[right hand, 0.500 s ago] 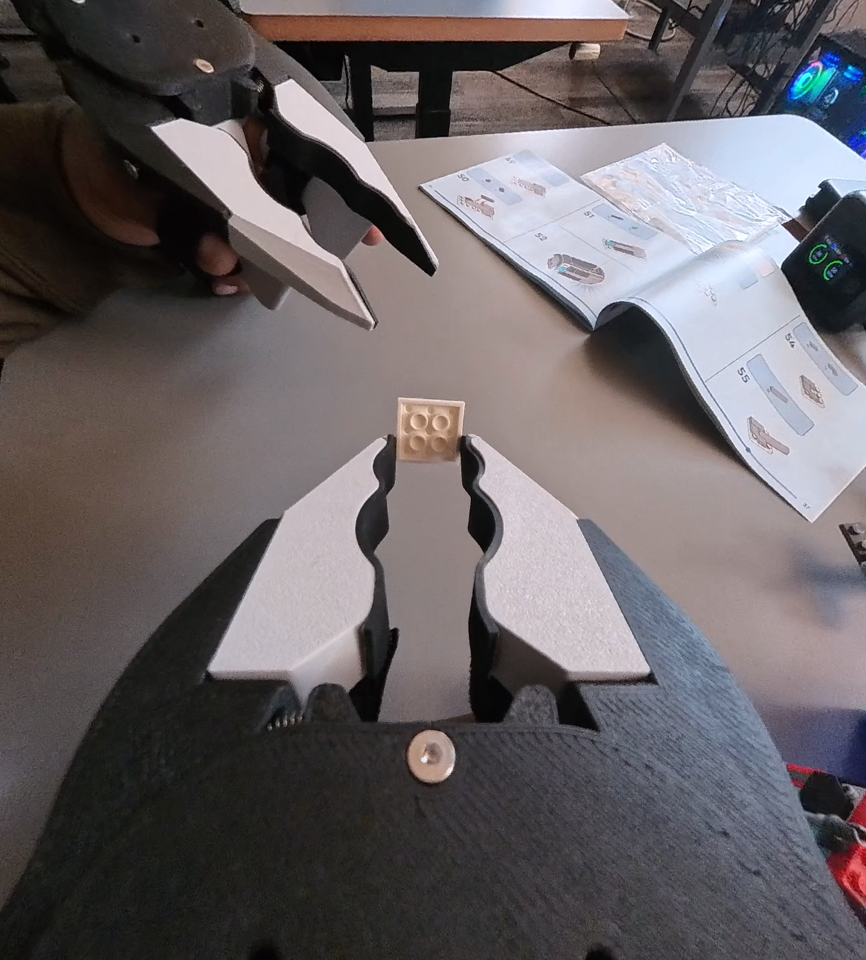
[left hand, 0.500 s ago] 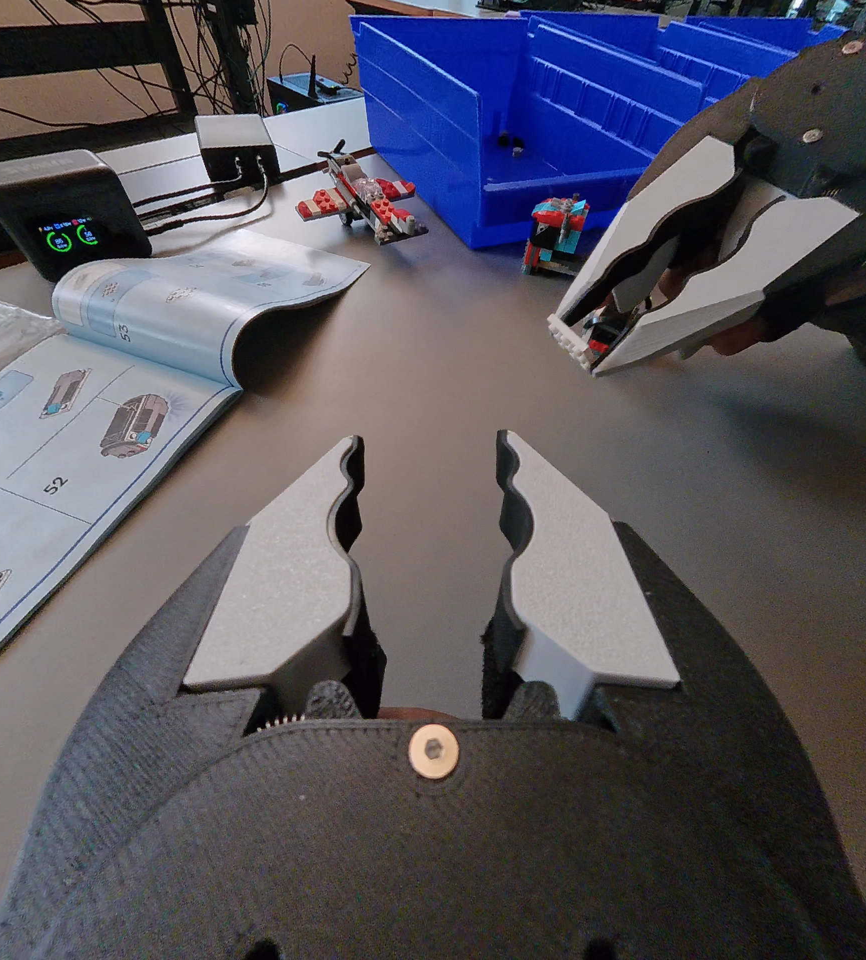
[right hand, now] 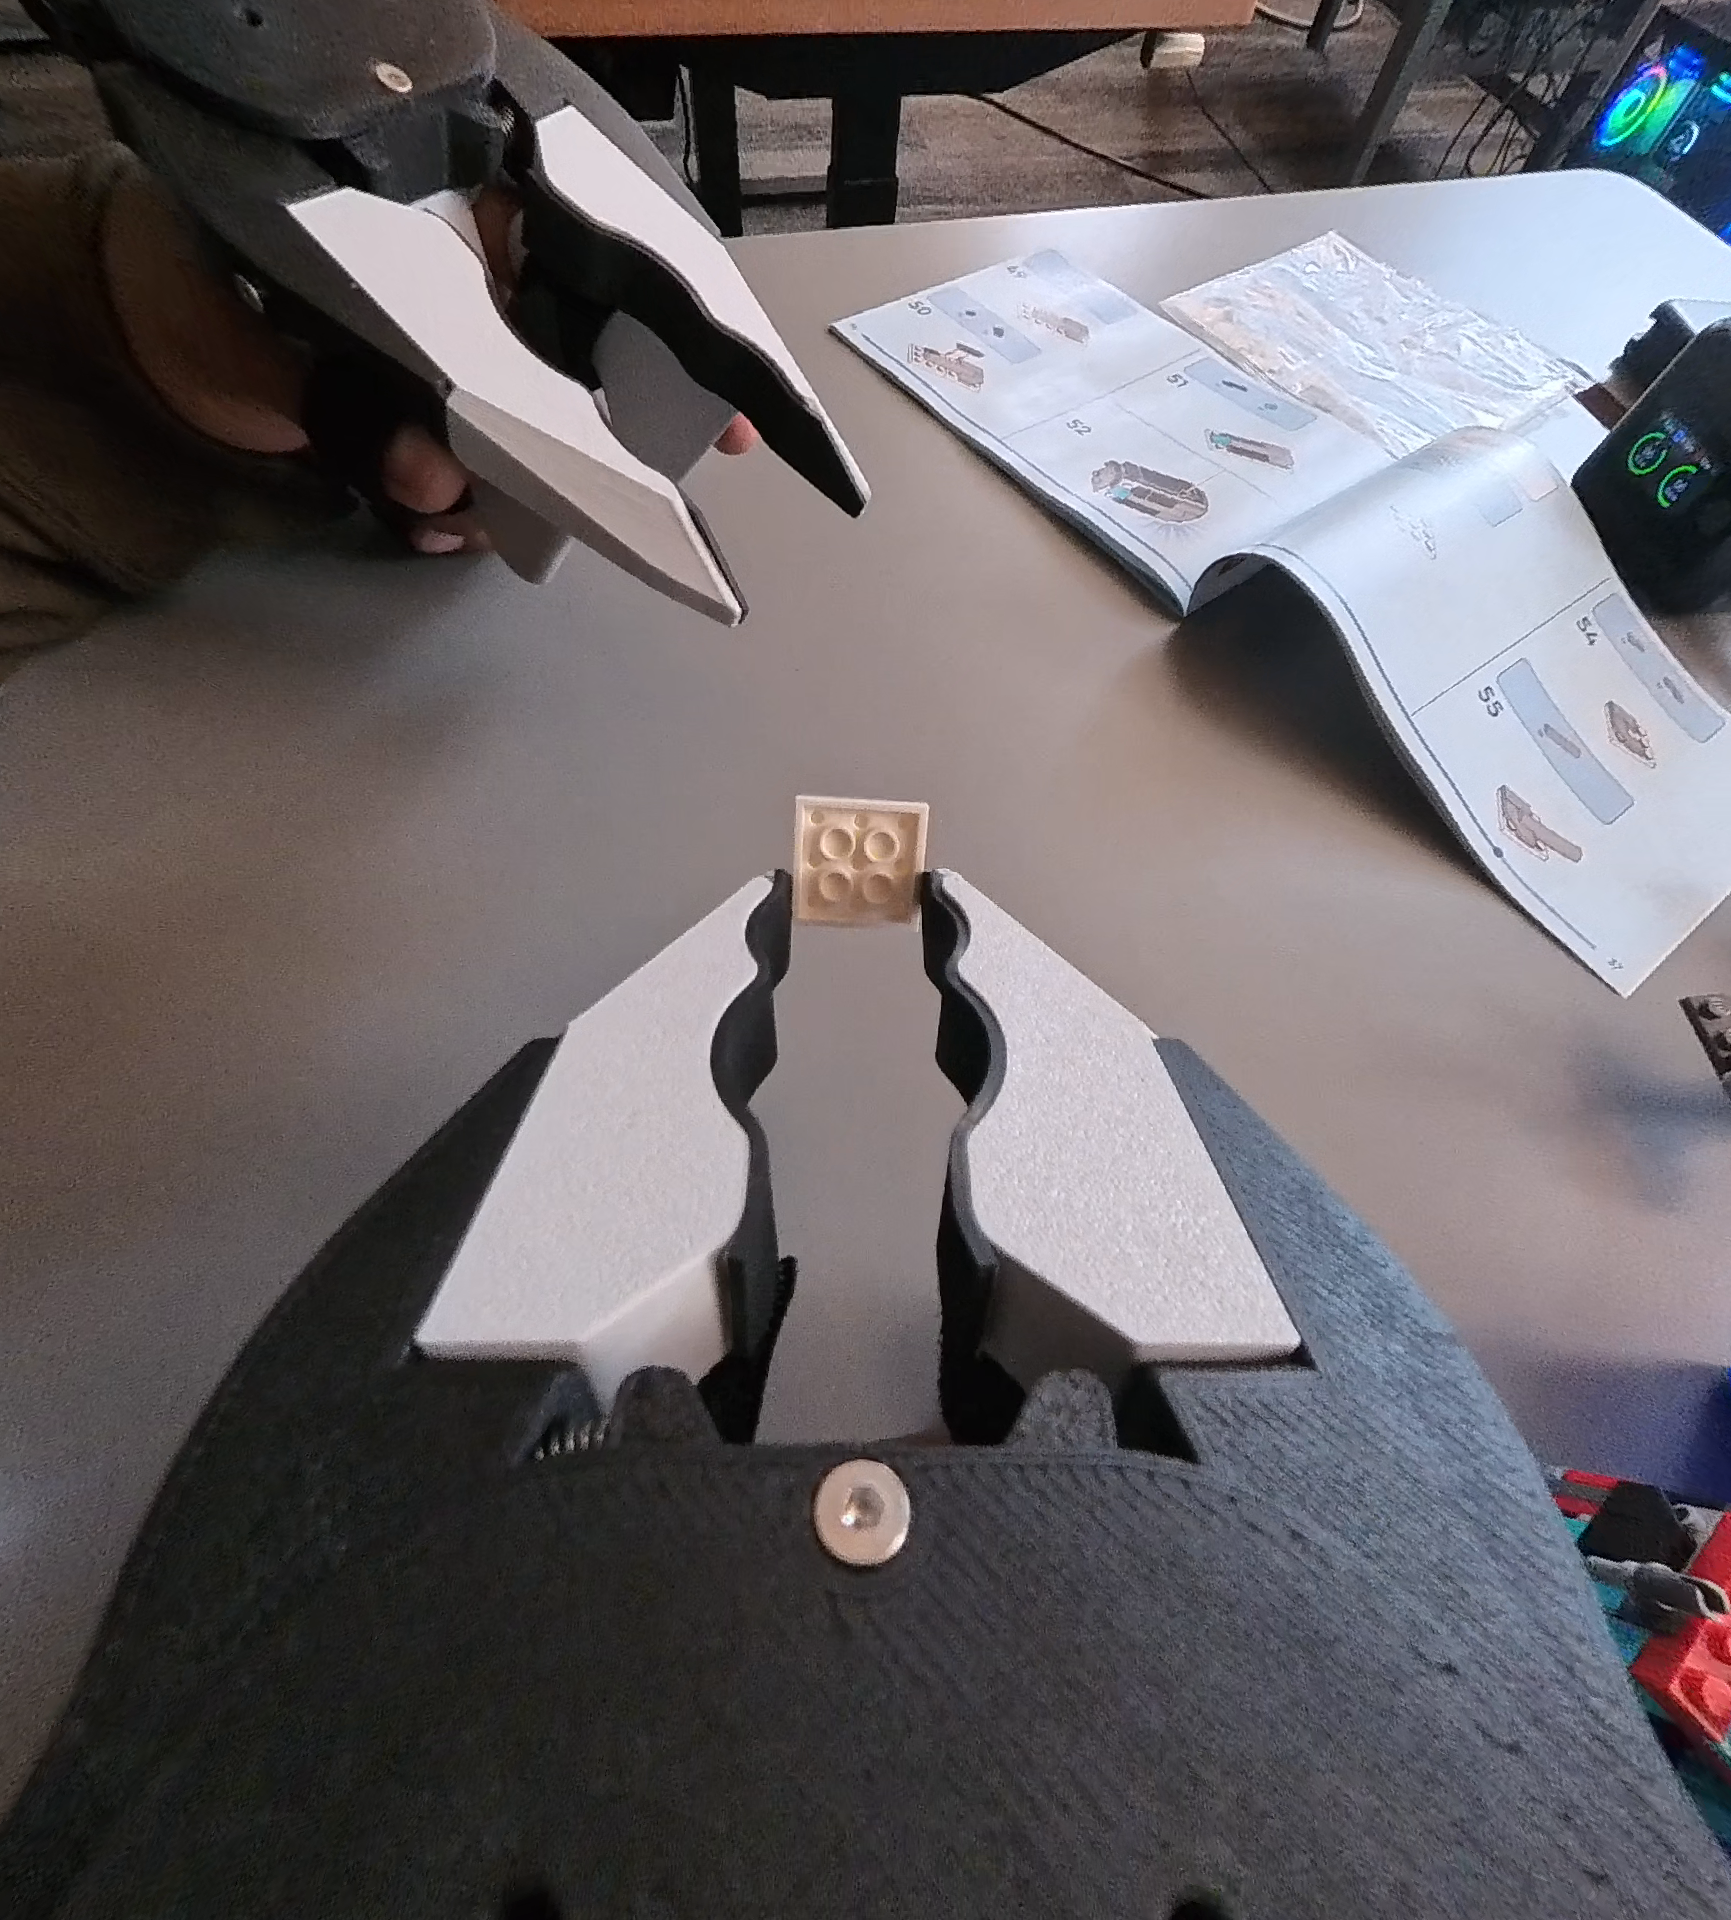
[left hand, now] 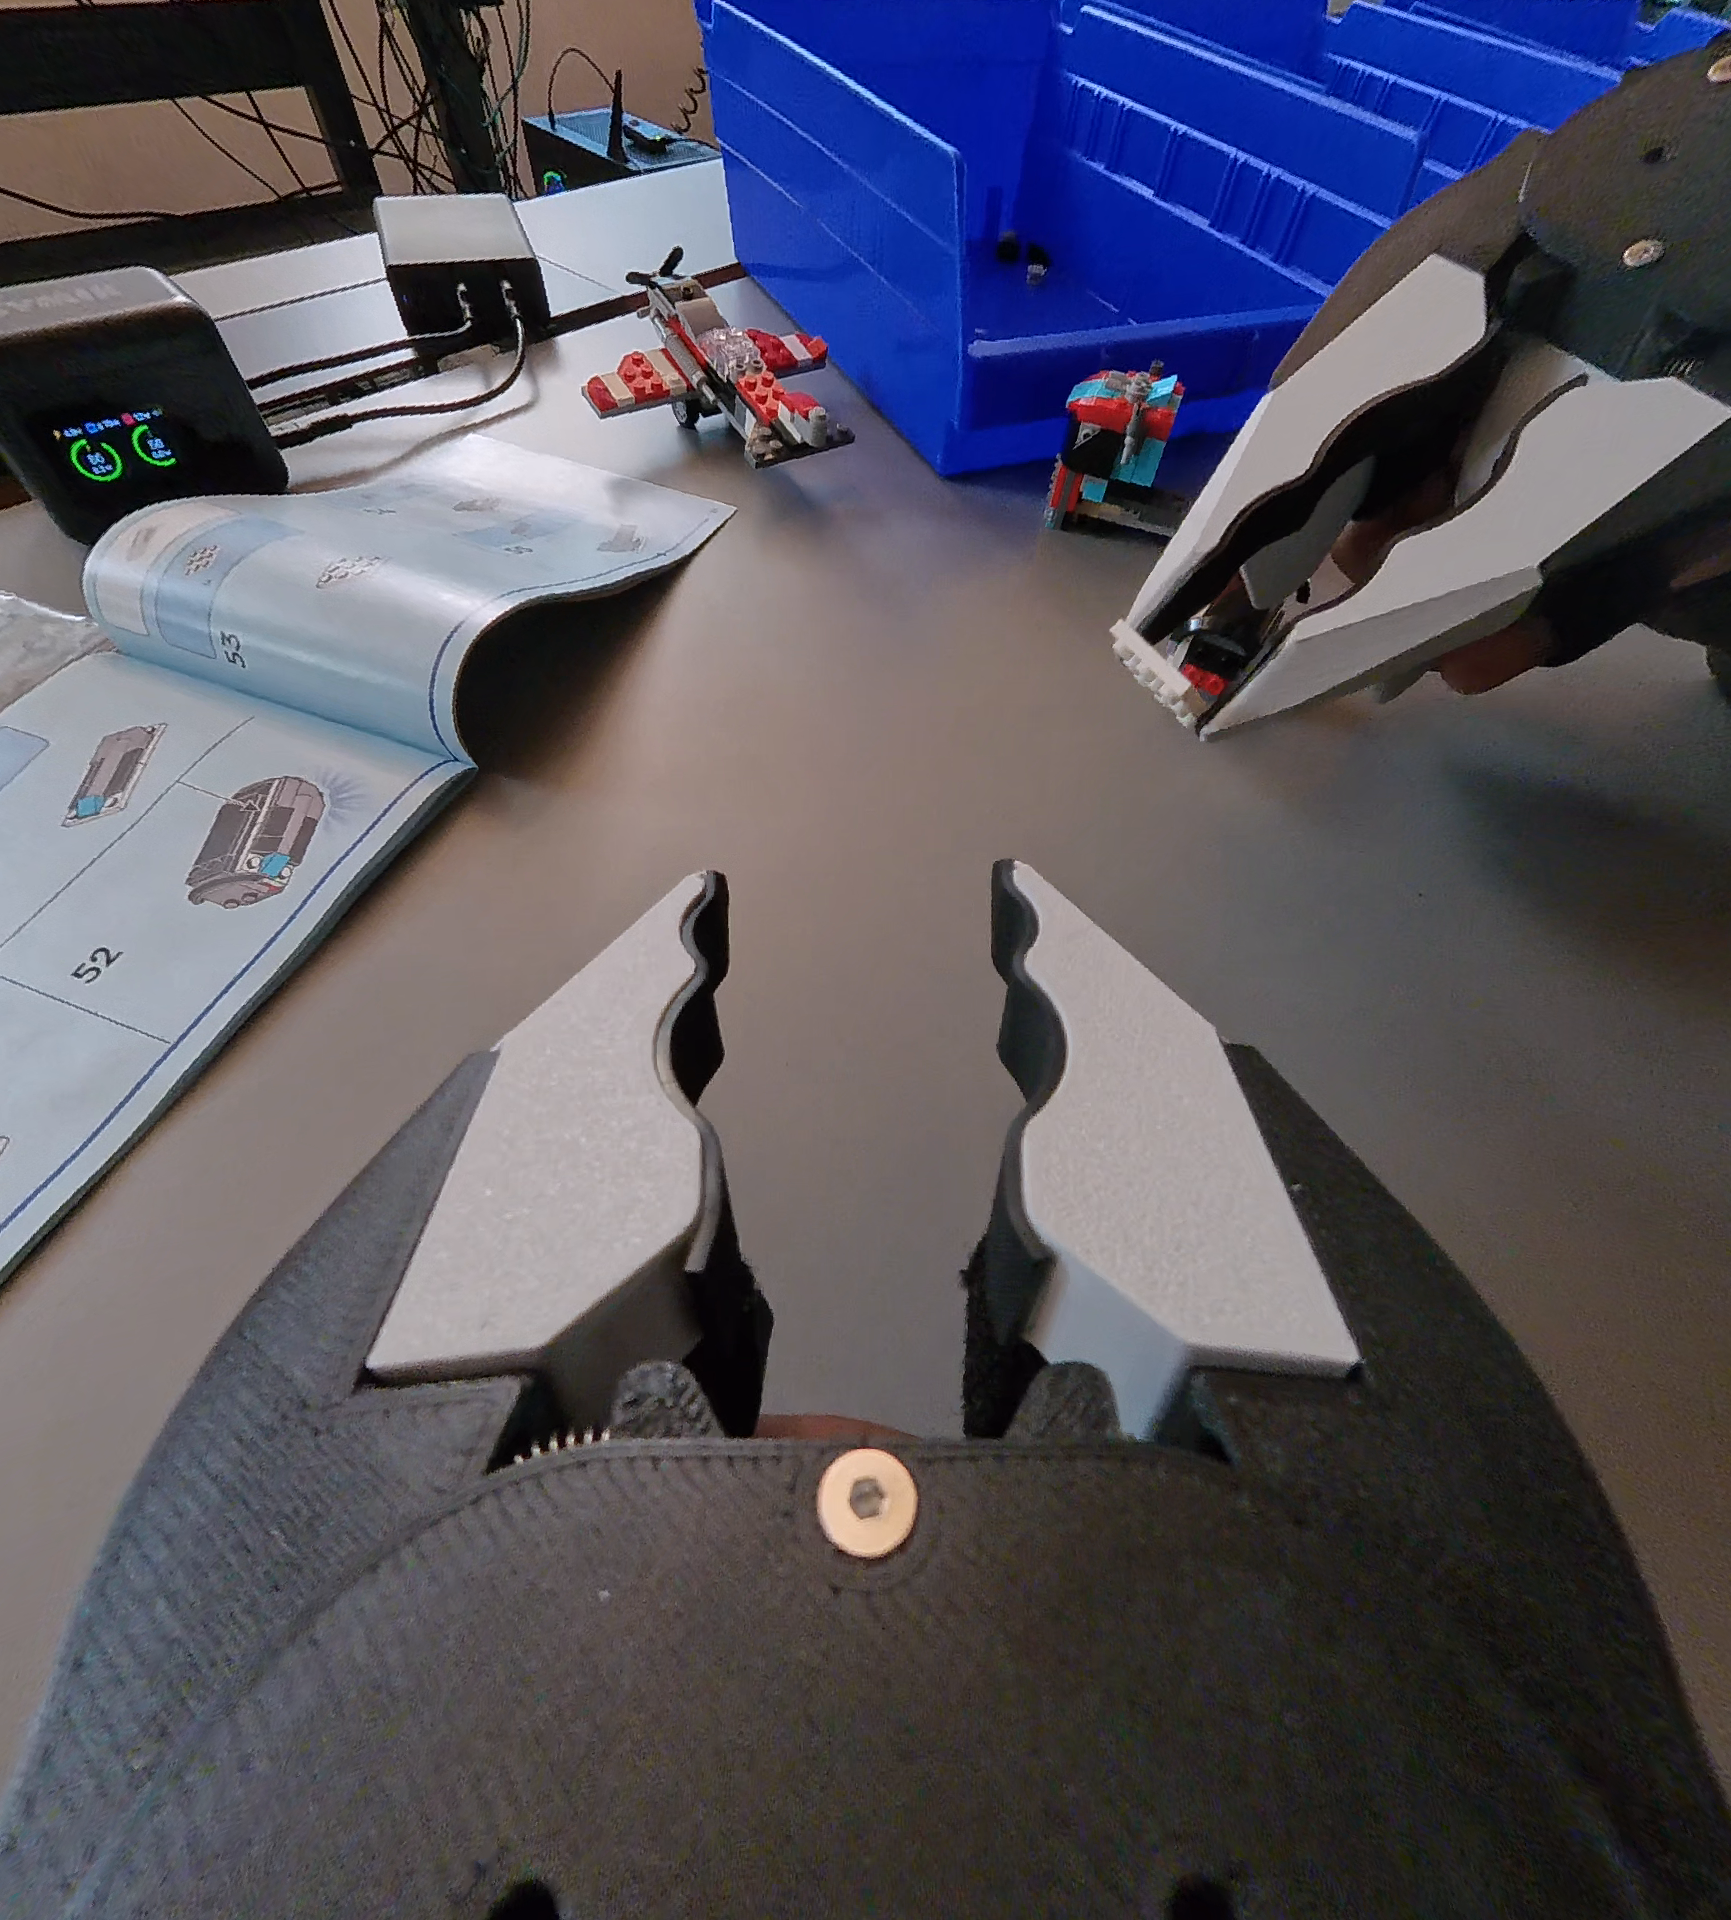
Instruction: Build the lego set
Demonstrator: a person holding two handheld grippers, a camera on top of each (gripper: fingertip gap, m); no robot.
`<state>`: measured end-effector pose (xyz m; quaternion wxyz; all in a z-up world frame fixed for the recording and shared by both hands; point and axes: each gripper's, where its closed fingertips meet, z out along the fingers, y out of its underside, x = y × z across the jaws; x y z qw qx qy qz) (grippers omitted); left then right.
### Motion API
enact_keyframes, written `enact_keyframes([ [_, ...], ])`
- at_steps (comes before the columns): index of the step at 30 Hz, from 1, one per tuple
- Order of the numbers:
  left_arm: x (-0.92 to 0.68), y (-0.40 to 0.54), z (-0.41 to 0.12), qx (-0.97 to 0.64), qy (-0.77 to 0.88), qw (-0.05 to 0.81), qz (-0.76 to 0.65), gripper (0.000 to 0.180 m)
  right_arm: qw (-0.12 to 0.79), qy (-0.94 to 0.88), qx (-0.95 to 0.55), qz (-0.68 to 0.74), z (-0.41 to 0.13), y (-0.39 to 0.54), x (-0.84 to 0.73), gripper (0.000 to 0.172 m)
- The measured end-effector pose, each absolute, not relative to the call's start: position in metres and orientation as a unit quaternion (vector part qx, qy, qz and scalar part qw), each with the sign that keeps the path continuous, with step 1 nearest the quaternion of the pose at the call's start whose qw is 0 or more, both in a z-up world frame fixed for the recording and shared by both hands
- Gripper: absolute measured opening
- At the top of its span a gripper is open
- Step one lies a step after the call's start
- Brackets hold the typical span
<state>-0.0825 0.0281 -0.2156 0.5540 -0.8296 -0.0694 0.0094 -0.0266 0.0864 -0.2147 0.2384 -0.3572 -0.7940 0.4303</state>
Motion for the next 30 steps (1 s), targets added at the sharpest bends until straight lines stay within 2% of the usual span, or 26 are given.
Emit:
enact_keyframes([
  [18,-0.081,0.028,-0.216,-0.830,-0.069,0.553,0.004,0.052,0.223,-0.810,-0.345,0.418,-0.215,0.094,-0.017,0.031],
  [26,-0.081,0.028,-0.216,-0.831,-0.068,0.553,0.005,0.052,0.169,-0.834,-0.369,0.375,-0.241,0.084,-0.008,0.033],
  [30,-0.080,0.028,-0.216,-0.830,-0.068,0.553,0.007,0.052,0.162,-0.837,-0.396,0.341,-0.256,0.084,-0.013,0.040],
])
